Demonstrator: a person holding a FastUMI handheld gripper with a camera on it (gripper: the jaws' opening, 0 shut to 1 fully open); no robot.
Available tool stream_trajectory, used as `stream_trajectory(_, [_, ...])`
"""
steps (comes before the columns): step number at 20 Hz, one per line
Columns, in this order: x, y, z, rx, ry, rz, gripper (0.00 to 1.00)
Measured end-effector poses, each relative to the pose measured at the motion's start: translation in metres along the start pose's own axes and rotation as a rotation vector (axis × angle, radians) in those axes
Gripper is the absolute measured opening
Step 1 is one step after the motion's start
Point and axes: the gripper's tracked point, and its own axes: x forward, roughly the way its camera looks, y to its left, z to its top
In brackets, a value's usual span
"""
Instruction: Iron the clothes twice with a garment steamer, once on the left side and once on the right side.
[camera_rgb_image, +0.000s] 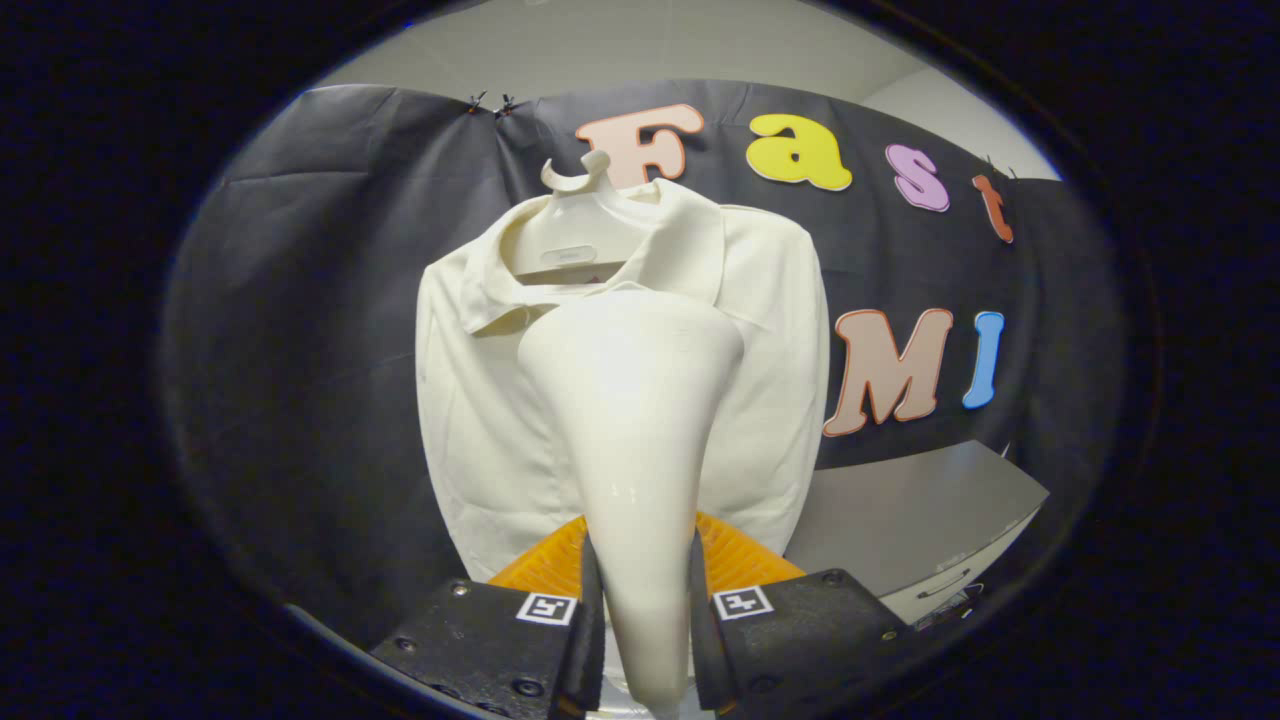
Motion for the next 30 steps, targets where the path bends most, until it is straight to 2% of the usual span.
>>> stream_trajectory(6, [0.036,-0.033,0.026,0.004,0.009,-0.089,0.36])
stream_trajectory(11, [0.048,-0.037,0.014,-0.036,0.023,-0.119,0.36])
stream_trajectory(26, [0.082,-0.044,-0.106,-0.047,0.214,-0.155,0.36])
stream_trajectory(30, [0.091,-0.037,-0.143,-0.015,0.290,-0.131,0.36])
